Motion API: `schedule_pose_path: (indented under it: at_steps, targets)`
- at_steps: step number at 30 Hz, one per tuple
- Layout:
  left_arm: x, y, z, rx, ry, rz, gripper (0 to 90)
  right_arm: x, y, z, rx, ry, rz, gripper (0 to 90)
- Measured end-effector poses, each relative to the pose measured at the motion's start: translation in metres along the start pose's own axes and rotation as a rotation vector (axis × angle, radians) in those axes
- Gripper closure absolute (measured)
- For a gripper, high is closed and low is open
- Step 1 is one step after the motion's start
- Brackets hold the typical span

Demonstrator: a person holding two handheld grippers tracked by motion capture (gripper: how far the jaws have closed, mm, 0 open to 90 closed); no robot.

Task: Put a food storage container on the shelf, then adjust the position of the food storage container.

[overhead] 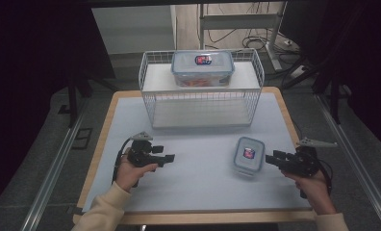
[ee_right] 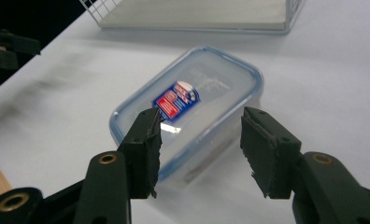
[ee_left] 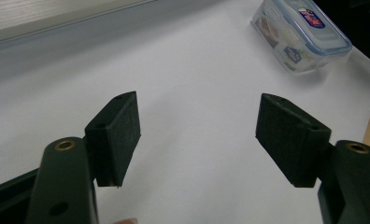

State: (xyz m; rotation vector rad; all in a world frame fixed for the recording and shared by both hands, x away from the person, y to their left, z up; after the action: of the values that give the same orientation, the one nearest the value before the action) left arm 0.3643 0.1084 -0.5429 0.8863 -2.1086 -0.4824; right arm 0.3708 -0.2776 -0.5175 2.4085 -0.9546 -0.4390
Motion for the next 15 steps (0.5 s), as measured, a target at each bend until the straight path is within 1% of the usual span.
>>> schedule_pose_path:
  at_steps: [2, 5, 12, 15]
  targets:
    - [0.000, 0.000, 0.001, -0.003, -0.003, -0.010, 29.9, -0.001, 0.000, 0.003, -0.010, 0.006, 0.002, 48.4]
    - [0.001, 0.000, 0.002, -0.005, -0.005, -0.010, 29.7, -0.004, -0.001, 0.007, -0.034, 0.033, 0.003, 51.8]
    - [0.001, -0.004, 0.004, -0.021, -0.008, -0.009, 29.4, -0.004, -0.004, 0.024, -0.108, 0.083, 0.002, 69.6]
    - [0.000, -0.005, 0.005, -0.025, -0.006, -0.004, 29.3, -0.004, -0.004, 0.027, -0.123, 0.101, 0.000, 76.3]
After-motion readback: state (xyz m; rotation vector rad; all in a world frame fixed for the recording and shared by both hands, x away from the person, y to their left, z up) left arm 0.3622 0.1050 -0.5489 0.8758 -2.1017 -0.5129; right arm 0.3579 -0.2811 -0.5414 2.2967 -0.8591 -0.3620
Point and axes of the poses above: each handheld gripper's, and its own axes: y roughly backward along the jaws, z roughly out of its underside, x roughly to its right, the point moved 9 cm from there along -y, roughly forward along the jaws, and after that the axes turned 15 degrees about y, right-handed, at the moved point
